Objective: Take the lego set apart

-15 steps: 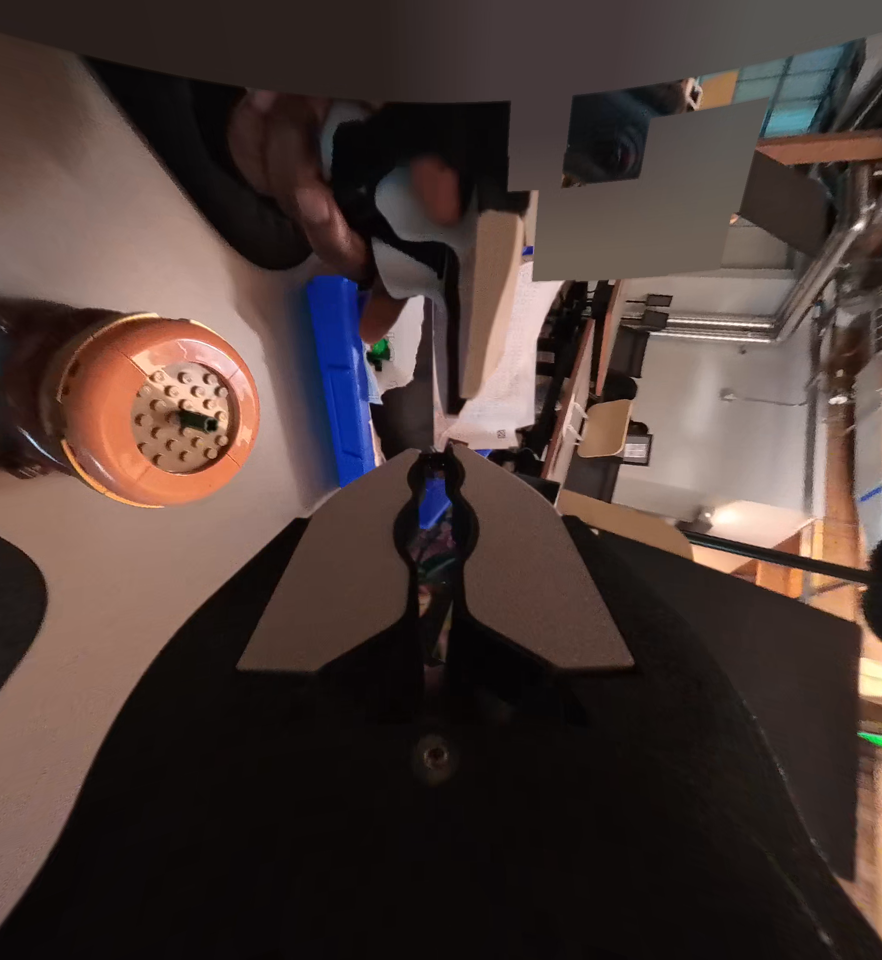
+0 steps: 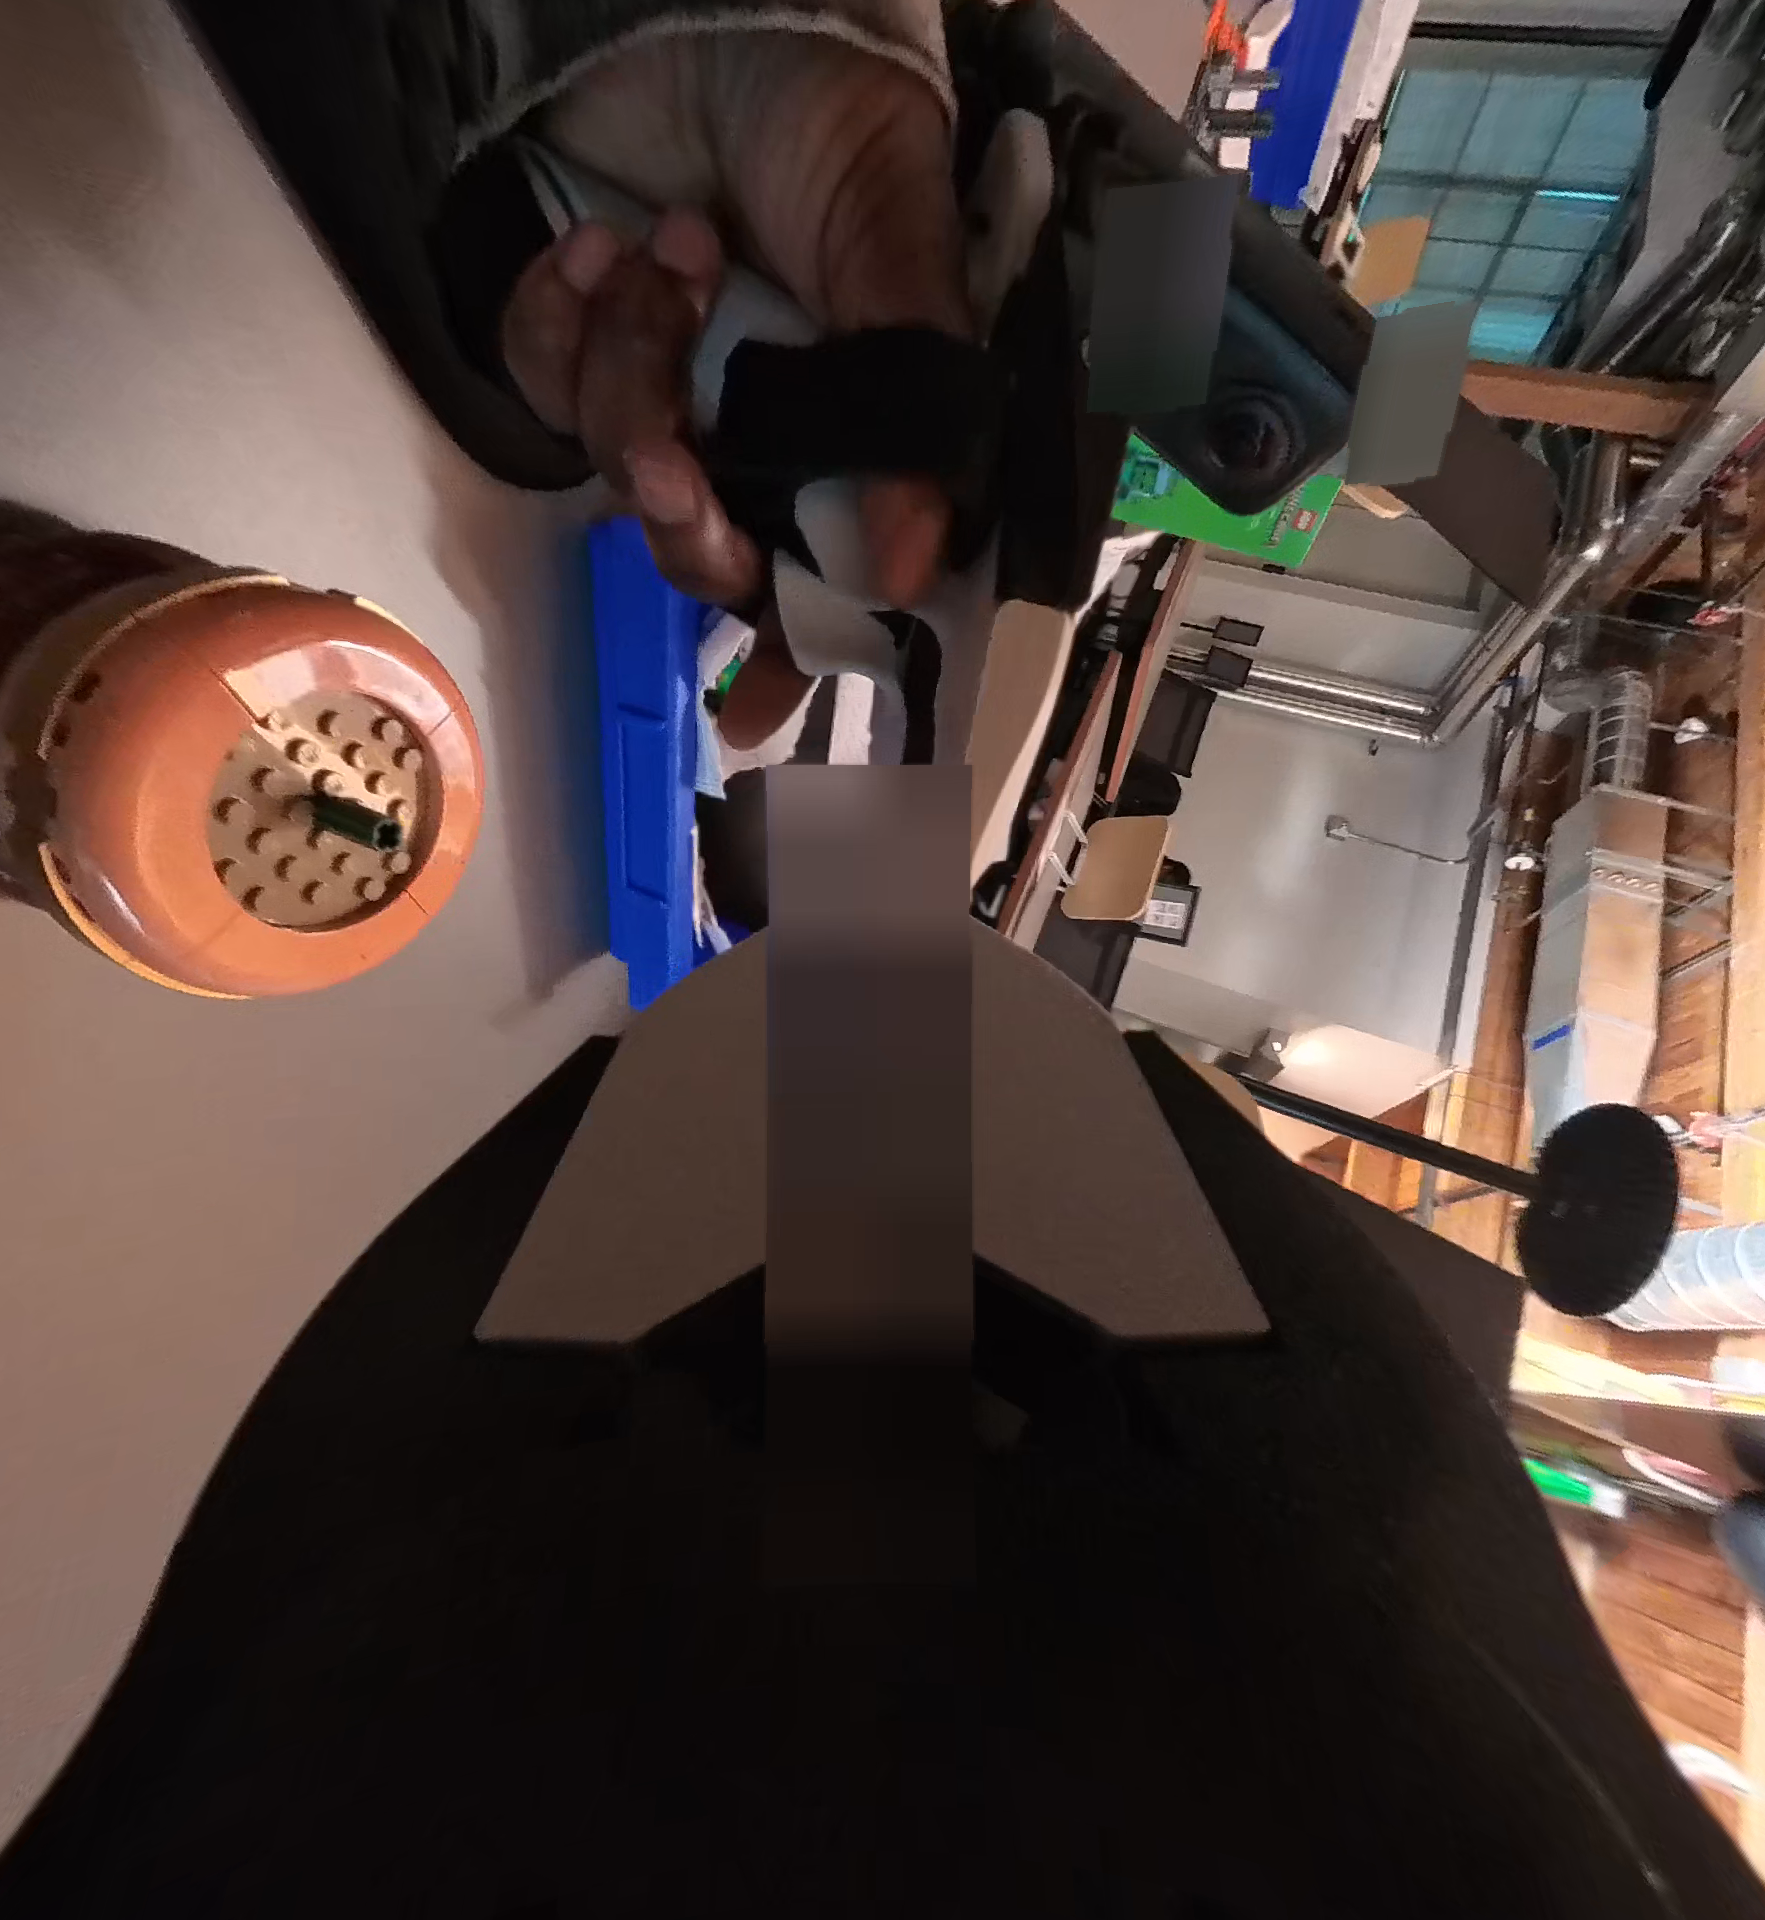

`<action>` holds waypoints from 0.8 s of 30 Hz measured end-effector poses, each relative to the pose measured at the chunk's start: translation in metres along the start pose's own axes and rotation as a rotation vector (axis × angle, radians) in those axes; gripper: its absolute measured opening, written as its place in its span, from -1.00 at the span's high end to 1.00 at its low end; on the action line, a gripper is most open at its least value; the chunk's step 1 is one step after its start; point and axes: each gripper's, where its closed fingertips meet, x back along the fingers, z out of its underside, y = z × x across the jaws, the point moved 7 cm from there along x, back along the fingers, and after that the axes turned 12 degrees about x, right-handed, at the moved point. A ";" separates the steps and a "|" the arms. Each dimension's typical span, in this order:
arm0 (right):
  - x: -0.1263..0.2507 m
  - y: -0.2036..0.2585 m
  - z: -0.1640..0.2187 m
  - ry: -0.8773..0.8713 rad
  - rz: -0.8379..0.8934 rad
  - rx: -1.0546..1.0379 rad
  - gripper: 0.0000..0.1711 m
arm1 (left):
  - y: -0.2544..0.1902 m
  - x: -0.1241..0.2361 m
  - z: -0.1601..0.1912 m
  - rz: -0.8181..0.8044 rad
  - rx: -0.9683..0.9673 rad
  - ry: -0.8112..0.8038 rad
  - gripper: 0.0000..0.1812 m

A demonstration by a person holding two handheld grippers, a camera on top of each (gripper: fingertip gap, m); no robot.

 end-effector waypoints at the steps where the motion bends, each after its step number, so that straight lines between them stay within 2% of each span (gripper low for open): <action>1: 0.000 0.000 -0.001 0.008 0.005 0.023 0.93 | 0.000 0.000 0.000 -0.001 0.003 0.003 0.88; 6: -0.002 0.002 -0.006 0.087 0.017 0.183 0.93 | 0.000 0.001 0.000 0.013 0.001 0.001 0.95; 8: -0.004 0.000 -0.006 0.106 0.050 0.189 0.92 | -0.002 0.002 -0.002 0.018 -0.035 -0.035 0.96; 10: -0.004 -0.005 -0.004 0.128 0.154 0.137 0.91 | -0.006 0.005 -0.008 0.027 -0.092 -0.106 0.96; 12: -0.004 -0.010 0.003 0.126 0.251 -0.105 0.79 | -0.011 0.012 -0.018 0.014 -0.184 -0.193 0.96; 13: -0.005 -0.010 0.007 0.083 0.279 -0.320 0.76 | -0.013 0.015 -0.023 -0.006 -0.237 -0.230 0.96; 15: -0.010 -0.007 0.014 -0.069 0.322 -0.880 0.68 | -0.018 0.021 -0.031 -0.062 -0.408 -0.305 0.96; 17: -0.014 -0.004 0.014 -0.338 0.401 -1.371 0.58 | -0.022 0.022 -0.033 -0.153 -0.585 -0.364 0.96; 18: -0.016 -0.004 0.014 -0.414 0.477 -1.518 0.61 | -0.024 0.021 -0.033 -0.182 -0.634 -0.388 0.96; 19: -0.019 -0.004 0.013 -0.426 0.552 -1.576 0.62 | -0.025 0.018 -0.032 -0.196 -0.658 -0.401 0.96; 20: -0.022 -0.006 0.010 -0.390 0.603 -1.533 0.67 | -0.027 0.015 -0.031 -0.201 -0.661 -0.406 0.96; 24: -0.031 -0.014 0.001 -0.056 0.666 -1.128 0.69 | -0.029 0.012 -0.030 -0.211 -0.628 -0.394 0.96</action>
